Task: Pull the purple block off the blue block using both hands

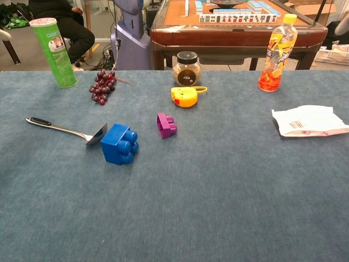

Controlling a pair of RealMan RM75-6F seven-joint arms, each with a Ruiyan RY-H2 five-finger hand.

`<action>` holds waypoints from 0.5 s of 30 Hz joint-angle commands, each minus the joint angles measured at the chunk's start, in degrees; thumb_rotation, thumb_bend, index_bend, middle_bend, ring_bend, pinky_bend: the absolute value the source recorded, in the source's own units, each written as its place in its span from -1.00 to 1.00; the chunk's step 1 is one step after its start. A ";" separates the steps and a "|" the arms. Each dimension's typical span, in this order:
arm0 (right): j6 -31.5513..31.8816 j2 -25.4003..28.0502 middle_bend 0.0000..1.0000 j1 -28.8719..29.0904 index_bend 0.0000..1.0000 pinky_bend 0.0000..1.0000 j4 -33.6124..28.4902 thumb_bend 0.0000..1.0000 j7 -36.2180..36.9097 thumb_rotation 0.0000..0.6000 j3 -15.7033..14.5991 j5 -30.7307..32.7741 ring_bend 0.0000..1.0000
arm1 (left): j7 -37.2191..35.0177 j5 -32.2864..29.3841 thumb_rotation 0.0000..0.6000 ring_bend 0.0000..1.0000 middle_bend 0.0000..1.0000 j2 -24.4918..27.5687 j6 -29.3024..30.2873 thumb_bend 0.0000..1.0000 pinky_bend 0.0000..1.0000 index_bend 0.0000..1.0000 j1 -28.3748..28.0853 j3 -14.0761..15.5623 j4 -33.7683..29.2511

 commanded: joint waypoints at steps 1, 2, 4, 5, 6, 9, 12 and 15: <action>6.27 2.82 -0.09 -9.21 -0.53 0.37 0.84 -1.00 6.66 1.00 -2.94 -8.73 -0.13 | -3.13 0.79 1.00 -0.23 -0.25 5.33 0.97 -0.98 0.31 -0.78 3.99 2.02 -2.91; 7.04 3.11 -0.11 -10.67 -0.53 0.29 1.24 -1.00 7.42 1.00 -3.28 -9.96 -0.16 | -3.79 1.29 1.00 -0.24 -0.26 6.41 1.45 -0.98 0.29 -0.78 4.89 2.40 -3.14; 9.17 3.48 -0.14 -14.07 -0.53 0.10 2.40 -1.00 9.42 1.00 -3.80 -12.86 -0.21 | -5.72 2.26 1.00 -0.25 -0.27 8.46 3.05 -0.98 0.28 -0.78 7.20 2.99 -3.35; 10.25 3.45 -0.15 -15.54 -0.53 -0.02 3.11 -1.00 10.22 1.00 -3.93 -14.12 -0.23 | -6.56 2.77 1.00 -0.25 -0.27 9.13 3.72 -0.98 0.27 -0.78 8.12 3.16 -3.46; 11.38 3.35 -0.16 -16.99 -0.53 -0.12 3.91 -1.00 10.86 1.00 -4.03 -15.31 -0.25 | -7.60 3.11 1.00 -0.25 -0.27 9.89 4.53 -0.98 0.26 -0.78 9.19 3.33 -3.48; 15.03 2.64 -0.16 -21.54 -0.53 -0.20 6.51 -1.00 11.86 1.00 -4.10 -18.47 -0.26 | -10.92 5.28 1.00 -0.25 -0.27 11.36 6.85 -0.98 0.25 -0.77 12.33 3.97 -2.44; 18.27 1.93 -0.16 -25.57 -0.52 -0.20 8.29 -1.00 12.26 1.00 -3.84 -20.71 -0.26 | -11.85 6.93 1.00 -0.26 -0.27 12.15 8.80 -0.99 0.23 -0.74 15.08 4.80 -1.71; 20.56 1.48 -0.16 -28.91 -0.51 -0.20 9.36 -1.00 12.72 1.00 -3.43 -22.28 -0.26 | -11.26 8.23 1.00 -0.27 -0.29 12.73 10.07 -0.98 0.19 -0.74 17.32 5.72 -2.20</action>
